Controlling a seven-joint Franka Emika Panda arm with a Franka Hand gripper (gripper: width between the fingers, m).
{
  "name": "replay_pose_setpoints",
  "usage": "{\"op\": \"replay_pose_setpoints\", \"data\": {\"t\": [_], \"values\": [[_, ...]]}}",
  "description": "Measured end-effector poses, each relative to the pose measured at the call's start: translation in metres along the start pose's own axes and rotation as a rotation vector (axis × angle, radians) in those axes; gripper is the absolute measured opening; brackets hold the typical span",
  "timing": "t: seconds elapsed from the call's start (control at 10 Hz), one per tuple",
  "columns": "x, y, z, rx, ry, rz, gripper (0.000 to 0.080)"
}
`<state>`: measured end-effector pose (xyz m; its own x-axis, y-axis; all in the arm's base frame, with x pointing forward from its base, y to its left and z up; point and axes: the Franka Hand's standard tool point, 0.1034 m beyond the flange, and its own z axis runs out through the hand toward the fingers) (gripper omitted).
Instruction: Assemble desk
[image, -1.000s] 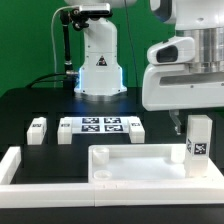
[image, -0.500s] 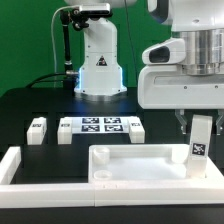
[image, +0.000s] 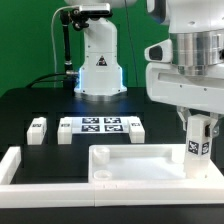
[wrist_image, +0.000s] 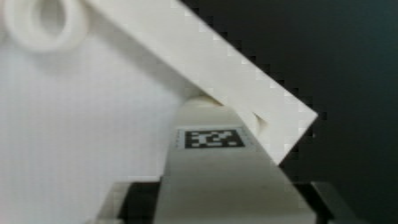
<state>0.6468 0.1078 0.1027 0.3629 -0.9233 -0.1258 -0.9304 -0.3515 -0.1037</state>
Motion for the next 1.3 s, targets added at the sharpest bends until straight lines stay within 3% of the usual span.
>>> {"op": "replay_pose_setpoints", "data": {"t": [0.2, 0.3, 0.9, 1.2, 1.3], "values": [[0.0051, 0.0018, -0.0007, 0.062, -0.052, 0.264, 0.0294], [0.0042, 0.0021, -0.0006, 0.069, -0.063, 0.326, 0.0294], [-0.0002, 0.0004, 0.0006, 0.068, -0.086, 0.643, 0.0294], [-0.0016, 0.0003, 0.0011, 0.066, -0.086, 0.651, 0.0297], [-0.0019, 0.0002, 0.0012, 0.066, -0.086, 0.648, 0.0529]]}}
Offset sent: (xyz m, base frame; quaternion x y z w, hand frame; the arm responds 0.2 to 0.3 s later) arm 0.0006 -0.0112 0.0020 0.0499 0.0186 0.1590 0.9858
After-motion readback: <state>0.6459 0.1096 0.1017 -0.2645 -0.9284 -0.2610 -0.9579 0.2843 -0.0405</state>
